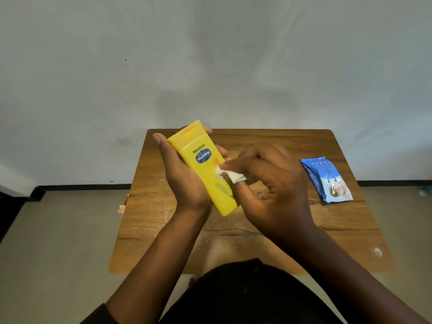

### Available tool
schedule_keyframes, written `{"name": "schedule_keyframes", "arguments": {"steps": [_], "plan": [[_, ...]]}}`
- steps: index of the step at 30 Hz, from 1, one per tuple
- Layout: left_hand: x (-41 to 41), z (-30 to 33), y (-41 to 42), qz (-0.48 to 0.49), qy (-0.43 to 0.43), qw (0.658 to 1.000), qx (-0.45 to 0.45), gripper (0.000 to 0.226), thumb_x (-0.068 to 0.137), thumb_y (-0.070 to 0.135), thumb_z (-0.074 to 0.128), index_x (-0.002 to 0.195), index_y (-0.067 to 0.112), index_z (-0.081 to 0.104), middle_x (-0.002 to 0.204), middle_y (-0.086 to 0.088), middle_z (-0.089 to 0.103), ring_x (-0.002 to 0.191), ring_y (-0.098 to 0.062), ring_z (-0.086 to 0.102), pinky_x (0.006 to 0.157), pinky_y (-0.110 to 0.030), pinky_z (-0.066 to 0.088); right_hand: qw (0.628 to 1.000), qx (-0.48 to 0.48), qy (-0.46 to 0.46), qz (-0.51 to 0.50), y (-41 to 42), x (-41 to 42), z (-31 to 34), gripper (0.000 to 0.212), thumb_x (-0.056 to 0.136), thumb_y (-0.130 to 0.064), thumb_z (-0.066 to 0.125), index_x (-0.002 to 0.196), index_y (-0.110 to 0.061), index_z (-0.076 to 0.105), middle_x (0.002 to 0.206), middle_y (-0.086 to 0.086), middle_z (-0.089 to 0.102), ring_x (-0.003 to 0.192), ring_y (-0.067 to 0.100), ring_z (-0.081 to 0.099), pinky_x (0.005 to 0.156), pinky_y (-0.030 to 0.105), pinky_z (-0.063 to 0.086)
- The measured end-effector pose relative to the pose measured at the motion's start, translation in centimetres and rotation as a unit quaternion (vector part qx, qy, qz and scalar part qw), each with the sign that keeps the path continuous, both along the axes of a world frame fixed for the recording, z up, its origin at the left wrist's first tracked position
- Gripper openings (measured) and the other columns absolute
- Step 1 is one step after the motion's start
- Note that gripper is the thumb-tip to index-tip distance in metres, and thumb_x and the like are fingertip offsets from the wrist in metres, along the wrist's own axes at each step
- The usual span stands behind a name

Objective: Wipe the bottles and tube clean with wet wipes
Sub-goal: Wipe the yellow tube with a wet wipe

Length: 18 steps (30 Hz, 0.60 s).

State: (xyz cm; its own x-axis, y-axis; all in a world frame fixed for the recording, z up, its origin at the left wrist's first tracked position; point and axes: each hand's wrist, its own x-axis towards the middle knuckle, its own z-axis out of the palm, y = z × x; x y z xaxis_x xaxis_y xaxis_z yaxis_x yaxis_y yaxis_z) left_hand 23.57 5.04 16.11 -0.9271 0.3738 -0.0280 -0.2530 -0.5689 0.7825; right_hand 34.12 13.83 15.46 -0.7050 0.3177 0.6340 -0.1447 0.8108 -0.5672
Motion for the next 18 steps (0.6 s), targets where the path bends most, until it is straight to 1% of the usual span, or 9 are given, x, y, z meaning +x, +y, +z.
{"name": "schedule_keyframes", "arguments": {"steps": [3,7,9,10,11,12,14,16,18], "plan": [[-0.1,-0.1,-0.5,-0.031,0.012,0.999,-0.028,0.085,0.106,0.061,0.006,0.089,0.008,0.070,0.061,-0.015,0.065,0.053,-0.023,0.065,0.057,-0.028,0.056,0.998,0.028,-0.028,0.053,-1.5,0.8,-0.5,0.017,0.086,-0.008,0.078,0.101,-0.016,0.082,0.095,-0.002,0.072,0.090,0.019,0.062,0.072,0.038,0.047],[0.9,-0.8,-0.2,-0.052,0.080,0.992,-0.082,0.080,0.103,0.064,0.016,0.089,0.007,0.071,0.069,-0.007,0.070,0.062,-0.018,0.068,0.061,-0.025,0.055,1.000,-0.004,0.018,0.004,-0.7,0.6,-0.4,0.020,0.084,0.002,0.079,0.099,-0.012,0.081,0.095,0.000,0.074,0.086,0.020,0.065,0.072,0.038,0.049],[2.0,-1.1,-0.2,-0.060,0.121,0.984,-0.118,0.081,0.094,0.073,0.028,0.088,0.008,0.076,0.078,-0.008,0.075,0.078,-0.016,0.073,0.077,-0.022,0.056,0.996,-0.046,0.051,-0.054,0.3,0.4,0.6,0.024,0.084,0.005,0.081,0.101,-0.012,0.079,0.094,-0.001,0.074,0.083,0.014,0.063,0.070,0.027,0.047],[2.3,-1.5,-0.3,-0.056,0.160,0.972,-0.162,0.092,0.090,0.081,0.030,0.097,0.001,0.076,0.090,-0.019,0.076,0.091,-0.024,0.074,0.088,-0.023,0.053,0.994,-0.068,0.057,-0.070,0.8,0.3,1.3,0.021,0.087,0.002,0.081,0.103,-0.012,0.078,0.094,-0.002,0.073,0.082,0.011,0.062,0.068,0.022,0.044],[2.5,-1.8,-0.5,-0.060,0.199,0.957,-0.205,0.105,0.086,0.087,0.028,0.107,-0.005,0.072,0.098,-0.029,0.072,0.096,-0.034,0.073,0.093,-0.029,0.052,0.992,-0.090,0.057,-0.074,1.3,0.3,1.9,0.016,0.090,-0.004,0.080,0.104,-0.013,0.078,0.094,-0.003,0.072,0.082,0.009,0.062,0.067,0.020,0.043],[2.4,-2.0,-0.7,-0.071,0.238,0.947,-0.206,0.102,0.087,0.088,0.028,0.110,-0.002,0.070,0.095,-0.031,0.070,0.088,-0.041,0.071,0.085,-0.038,0.055,0.990,-0.112,0.054,-0.069,1.9,0.3,2.5,0.012,0.092,-0.008,0.079,0.104,-0.013,0.078,0.094,-0.003,0.073,0.082,0.010,0.064,0.066,0.023,0.046],[1.8,-2.0,-0.9,-0.082,0.317,0.928,-0.177,0.076,0.095,0.080,0.025,0.108,0.020,0.069,0.080,-0.012,0.068,0.069,-0.034,0.068,0.062,-0.042,0.056,0.988,-0.148,0.034,-0.040,3.1,0.6,3.5,0.008,0.093,-0.013,0.079,0.101,-0.015,0.078,0.094,-0.003,0.074,0.086,0.015,0.069,0.067,0.033,0.053],[1.0,-1.9,-0.9,-0.055,0.382,0.901,-0.200,0.071,0.100,0.075,0.019,0.108,0.023,0.068,0.080,-0.003,0.068,0.068,-0.028,0.067,0.056,-0.041,0.053,0.987,-0.158,0.001,0.006,3.7,0.9,4.2,0.008,0.092,-0.015,0.079,0.099,-0.015,0.078,0.096,-0.002,0.074,0.090,0.018,0.070,0.070,0.039,0.058],[0.5,-2.0,-0.9,-0.027,0.441,0.869,-0.224,0.075,0.103,0.070,0.014,0.104,0.016,0.067,0.080,-0.004,0.066,0.068,-0.028,0.065,0.055,-0.043,0.048,0.988,-0.138,-0.036,0.051,3.5,1.3,4.5,0.010,0.090,-0.016,0.078,0.099,-0.016,0.079,0.096,-0.003,0.073,0.089,0.018,0.070,0.068,0.039,0.058]]}}
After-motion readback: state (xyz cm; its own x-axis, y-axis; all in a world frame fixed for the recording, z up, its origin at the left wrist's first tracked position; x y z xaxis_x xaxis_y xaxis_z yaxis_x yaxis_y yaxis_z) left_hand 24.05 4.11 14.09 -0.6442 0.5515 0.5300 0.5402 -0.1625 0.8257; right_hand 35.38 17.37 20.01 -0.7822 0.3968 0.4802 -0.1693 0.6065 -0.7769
